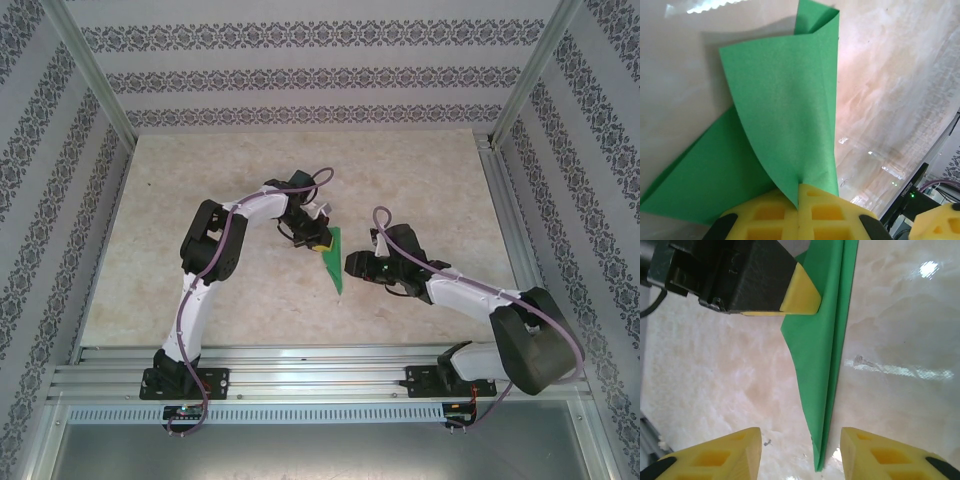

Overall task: Fold a paper plane with a square sheet of paper (fold left side to right side)
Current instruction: Fold the wing for the fifth time at the center of the table.

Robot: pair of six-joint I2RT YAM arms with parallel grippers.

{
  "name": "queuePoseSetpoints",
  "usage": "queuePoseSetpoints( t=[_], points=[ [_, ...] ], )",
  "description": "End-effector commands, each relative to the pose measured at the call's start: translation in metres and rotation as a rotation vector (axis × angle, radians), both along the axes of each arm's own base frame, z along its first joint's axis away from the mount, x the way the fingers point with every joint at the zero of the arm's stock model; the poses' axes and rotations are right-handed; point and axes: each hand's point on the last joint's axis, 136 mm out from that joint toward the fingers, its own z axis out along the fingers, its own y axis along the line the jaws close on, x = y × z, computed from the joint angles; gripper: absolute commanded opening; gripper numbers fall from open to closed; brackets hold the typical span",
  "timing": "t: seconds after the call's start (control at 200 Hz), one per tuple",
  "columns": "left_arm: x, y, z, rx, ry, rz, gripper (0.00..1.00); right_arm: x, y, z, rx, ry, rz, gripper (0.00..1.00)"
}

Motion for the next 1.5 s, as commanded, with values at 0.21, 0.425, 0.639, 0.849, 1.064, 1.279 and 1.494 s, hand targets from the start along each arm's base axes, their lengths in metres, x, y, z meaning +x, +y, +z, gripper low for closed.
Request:
queuePoseSetpoints(
  t=[0.21, 0.425, 0.639, 0.849, 1.064, 1.279, 1.494],
  points=[
    [0.014, -0.004, 0.018, -0.046, -0.039, -0.019, 0.0, -0.021, -0.001, -0.031, -0.432, -0.045, 0.093, 0.49],
    [0.016, -0.005, 0.011, -0.038, -0.029, -0.025, 0.0, -0.021, 0.018, -0.041, -0.468, -0.028, 0.162, 0.41],
    [0.018, -0.006, 0.01, -0.037, -0.027, -0.031, 0.0, -0.016, 0.022, -0.049, -0.509, -0.021, 0.176, 0.38],
    [0.019, -0.006, 0.009, -0.034, -0.028, -0.043, 0.0, -0.016, 0.025, -0.061, -0.543, 0.008, 0.214, 0.34],
    [0.018, -0.005, 0.003, -0.017, -0.019, -0.069, 0.0, -0.017, 0.02, -0.067, -0.584, 0.016, 0.221, 0.25],
    [0.021, 0.0, 0.0, 0.011, -0.031, -0.092, 0.0, -0.019, 0.018, -0.072, -0.612, 0.026, 0.245, 0.21],
    [0.026, 0.009, 0.0, 0.016, -0.038, -0.106, 0.0, -0.02, 0.015, -0.071, -0.64, 0.025, 0.272, 0.18]
  ],
)
